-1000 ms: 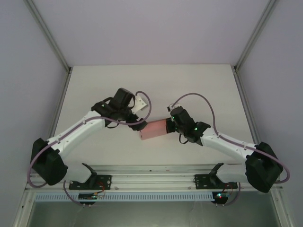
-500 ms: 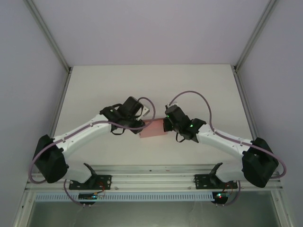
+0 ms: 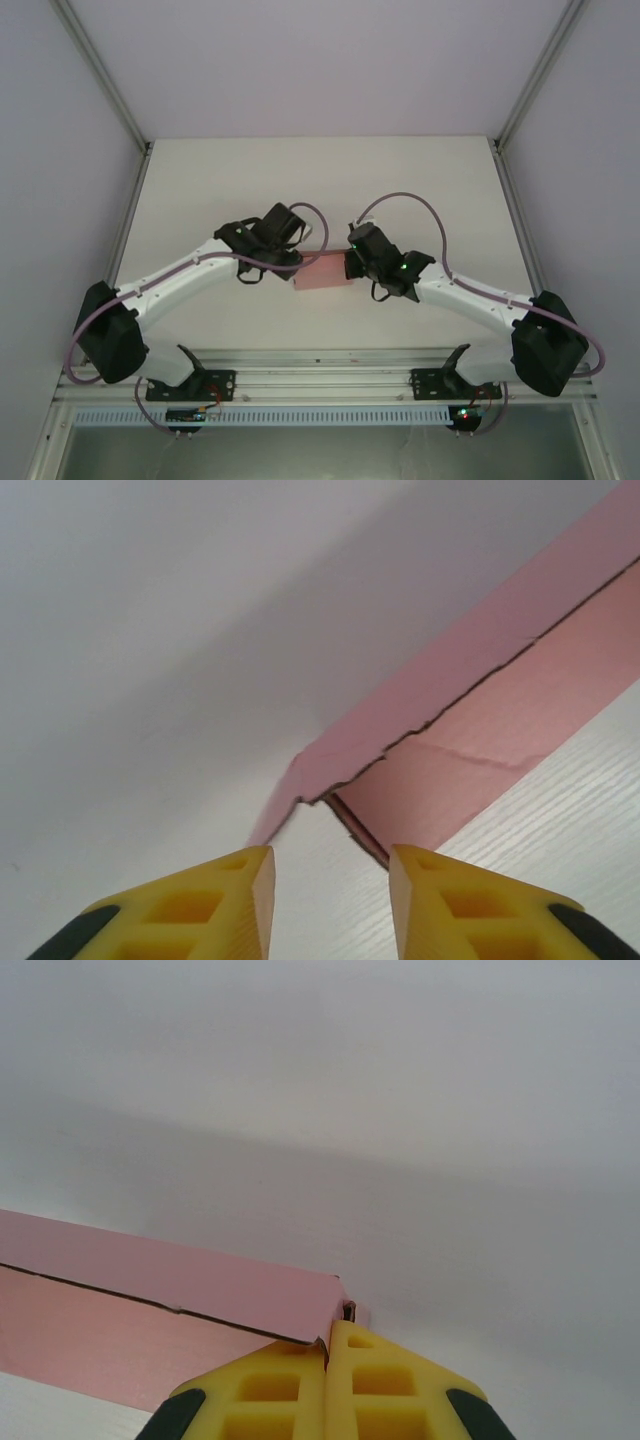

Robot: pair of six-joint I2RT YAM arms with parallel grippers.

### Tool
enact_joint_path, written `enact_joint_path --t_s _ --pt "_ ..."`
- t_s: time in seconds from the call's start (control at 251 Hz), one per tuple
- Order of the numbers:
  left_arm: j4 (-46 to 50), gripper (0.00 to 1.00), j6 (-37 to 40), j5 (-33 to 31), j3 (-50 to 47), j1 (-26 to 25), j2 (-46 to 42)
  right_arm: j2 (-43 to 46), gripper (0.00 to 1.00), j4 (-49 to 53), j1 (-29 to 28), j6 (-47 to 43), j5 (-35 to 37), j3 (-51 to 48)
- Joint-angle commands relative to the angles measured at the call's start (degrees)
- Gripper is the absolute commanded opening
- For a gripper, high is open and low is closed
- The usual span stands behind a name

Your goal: Assemble paper box

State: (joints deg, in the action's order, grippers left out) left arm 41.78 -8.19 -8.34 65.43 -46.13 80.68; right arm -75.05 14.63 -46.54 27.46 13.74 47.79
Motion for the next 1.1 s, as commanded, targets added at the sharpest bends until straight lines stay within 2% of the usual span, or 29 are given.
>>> enact_joint_path --t_s 0.0,0.22,0.447,0.599,0.786,0.898,0.942,1.038,1.098 --pt "2.05 0.37 -0.16 -2.96 1.4 0.54 -2.97 0.07 0.0 5.52 -0.57 0.36 -0.47 -0.71" --pt "-0.49 0.37 1.69 3.48 0.09 1.99 -2.29 -0.36 0.0 5.75 -0.65 0.32 -0.79 -0.48" --pt "-2.31 0.32 1.83 5.63 -0.57 3.23 -0.46 -0.51 0.0 6.28 -0.65 0.51 -0.9 -0.34" --pt "-1.85 0.3 1.33 4.75 -0.31 4.45 0.7 -0.14 0.0 6.37 -0.65 0.59 -1.34 -0.42" --pt "-2.82 0.11 1.33 7.63 -0.46 4.82 0.79 -0.32 0.0 6.56 -0.65 0.65 -1.58 -0.59" --pt "-5.12 0.07 1.44 10.5 -1.63 4.82 0.27 -0.32 0.0 5.93 -0.74 -0.02 -0.82 -0.55" --pt "-5.41 0.0 0.86 10.92 -1.71 4.94 0.35 -0.28 0.0 6.05 -0.74 0.09 -0.64 -0.51" --pt "-6.1 0.0 -1.68 11.97 -1.46 5.01 0.59 -0.31 0.0 6.48 -0.99 0.12 0.38 -0.35" --pt "-7.04 0.0 -5.9 12.25 -1.19 5.32 0.37 -0.43 0.0 7.44 -1.63 0.46 1.64 0.16"
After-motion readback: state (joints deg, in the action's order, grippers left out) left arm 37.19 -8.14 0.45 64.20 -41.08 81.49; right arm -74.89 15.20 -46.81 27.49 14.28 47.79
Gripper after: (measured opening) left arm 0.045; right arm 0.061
